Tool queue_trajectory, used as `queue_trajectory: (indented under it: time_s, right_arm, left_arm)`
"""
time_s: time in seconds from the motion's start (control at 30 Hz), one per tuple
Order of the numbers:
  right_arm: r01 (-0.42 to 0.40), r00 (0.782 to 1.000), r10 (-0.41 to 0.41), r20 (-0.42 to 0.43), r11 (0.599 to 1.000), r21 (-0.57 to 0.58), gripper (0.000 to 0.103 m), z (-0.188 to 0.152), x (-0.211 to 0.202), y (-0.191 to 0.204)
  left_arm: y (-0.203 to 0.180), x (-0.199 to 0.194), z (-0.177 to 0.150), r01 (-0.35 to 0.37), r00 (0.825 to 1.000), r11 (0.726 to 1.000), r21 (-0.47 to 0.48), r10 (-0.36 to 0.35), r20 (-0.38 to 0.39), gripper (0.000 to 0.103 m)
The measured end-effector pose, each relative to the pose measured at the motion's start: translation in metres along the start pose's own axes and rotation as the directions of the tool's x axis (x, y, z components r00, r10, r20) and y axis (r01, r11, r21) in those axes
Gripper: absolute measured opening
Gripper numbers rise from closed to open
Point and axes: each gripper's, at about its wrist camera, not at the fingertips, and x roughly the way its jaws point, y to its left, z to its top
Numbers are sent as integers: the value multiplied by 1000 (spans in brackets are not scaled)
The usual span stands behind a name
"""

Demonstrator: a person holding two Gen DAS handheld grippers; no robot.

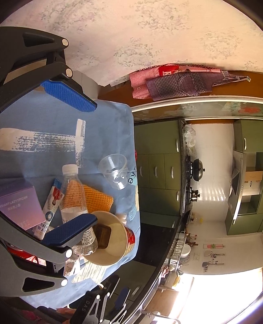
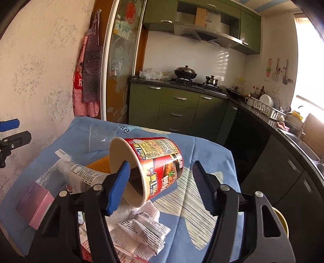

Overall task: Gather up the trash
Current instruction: 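Reach the right gripper to the tipped paper noodle cup and grasp it, then carry the noodle cup with the right gripper over the yellow-rimmed bin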

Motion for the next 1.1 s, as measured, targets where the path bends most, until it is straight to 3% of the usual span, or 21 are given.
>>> queue_trajectory:
  time_s: [0.13,0.33,0.4,0.47,0.57,0.67,0.77,0.83,0.9,1.1]
  right_arm:
    - [8,1000,-9,-19,998,-62,60,5,19,16]
    - [110,990,-121,-70,982,-153,50,6,57,23]
    - [136,984,-153,-86,975,-176,40,4,69,23]
    - [153,981,-171,-88,970,-187,20,2,78,22]
    - [236,968,-249,-35,946,-221,3,0,88,19]
    - [239,970,-245,-5,949,-207,3,-2,95,11]
    - [276,961,-265,78,935,-224,3,-6,92,8]
    - [333,938,-298,178,917,-220,3,-8,84,7]
    - [402,899,-338,279,890,-216,3,-7,75,9]
    - [579,753,-424,503,790,-201,3,-5,54,11]
  left_arm:
    - [6,14,1,5,1000,1000,-7,-5,-10,99]
    - [9,33,2,13,1000,1000,-5,-13,-20,99]
    - [10,38,3,16,1000,1000,-7,-17,-20,99]
    - [9,44,4,21,1000,1000,-9,-21,-18,99]
    - [8,53,7,28,999,1000,-14,-28,-20,99]
    - [6,58,7,33,999,999,-13,-33,-22,99]
    - [3,61,7,32,999,999,-9,-32,-24,99]
    - [3,63,6,28,999,1000,-10,-28,-25,99]
    - [4,66,6,25,999,1000,-16,-26,-28,99]
    - [5,67,6,26,999,1000,-16,-27,-27,99]
